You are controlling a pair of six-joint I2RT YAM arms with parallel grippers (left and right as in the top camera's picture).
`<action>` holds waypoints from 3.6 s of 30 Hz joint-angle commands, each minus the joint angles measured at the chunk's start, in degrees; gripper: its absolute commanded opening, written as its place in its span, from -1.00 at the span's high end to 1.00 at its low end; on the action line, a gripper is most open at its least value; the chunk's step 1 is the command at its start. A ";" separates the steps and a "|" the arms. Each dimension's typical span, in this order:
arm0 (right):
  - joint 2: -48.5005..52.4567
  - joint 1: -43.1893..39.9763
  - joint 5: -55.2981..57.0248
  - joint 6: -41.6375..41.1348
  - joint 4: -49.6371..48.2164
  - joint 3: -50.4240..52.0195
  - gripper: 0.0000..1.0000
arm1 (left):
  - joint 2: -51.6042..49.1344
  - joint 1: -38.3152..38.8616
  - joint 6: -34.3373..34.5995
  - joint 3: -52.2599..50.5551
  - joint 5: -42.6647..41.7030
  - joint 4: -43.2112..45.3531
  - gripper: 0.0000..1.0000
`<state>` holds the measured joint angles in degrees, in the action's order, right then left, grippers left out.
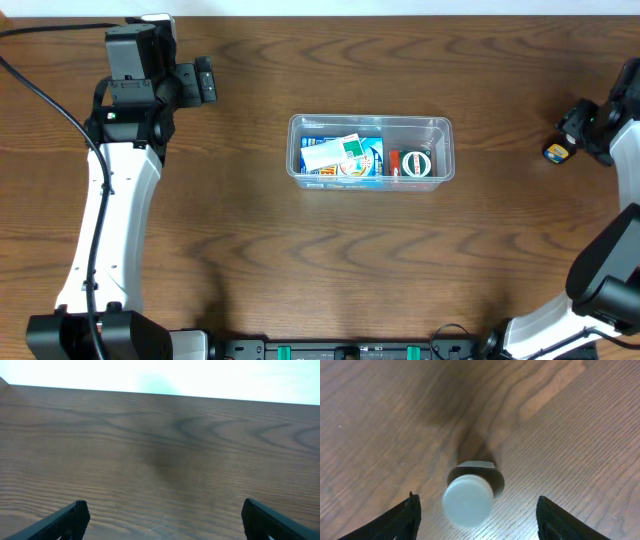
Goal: Pack container
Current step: 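Move right gripper right to the small brown bottle, then lower right gripper around the bottle cap and grasp it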
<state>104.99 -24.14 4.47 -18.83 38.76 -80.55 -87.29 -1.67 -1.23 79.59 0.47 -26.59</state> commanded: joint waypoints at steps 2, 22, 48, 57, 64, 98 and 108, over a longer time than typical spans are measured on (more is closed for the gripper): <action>0.85 -0.87 -0.09 0.46 -0.33 -0.33 -0.37 | 0.07 -0.20 0.70 0.52 0.85 0.04 -0.96; 0.90 -0.70 -3.45 -0.92 -2.86 -0.31 -0.18 | 0.04 -0.20 0.70 0.50 0.87 0.04 -0.96; 4.74 -0.59 -3.43 -1.09 -2.89 -0.28 -0.14 | 0.04 -0.20 0.72 0.50 0.85 0.04 -0.96; 4.74 -0.59 -3.21 -1.05 -2.82 -0.35 -0.12 | 0.04 -0.20 0.70 0.52 0.85 0.07 -0.96; 4.74 -0.59 -3.23 -1.05 -2.56 -0.39 -0.05 | 0.04 -0.20 0.70 0.52 0.87 0.04 -0.96; 4.74 -0.52 -3.45 -0.83 3.30 -5.64 0.06 | 0.04 -0.20 0.70 0.50 0.85 0.07 -0.96; 4.74 -0.52 -3.45 -0.83 3.54 -5.64 0.28 | 0.04 -0.20 0.70 0.52 0.85 0.07 -0.96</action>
<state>109.78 -24.62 1.02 -19.33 42.22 -85.03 -87.29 -1.67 -1.23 79.59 0.45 -26.59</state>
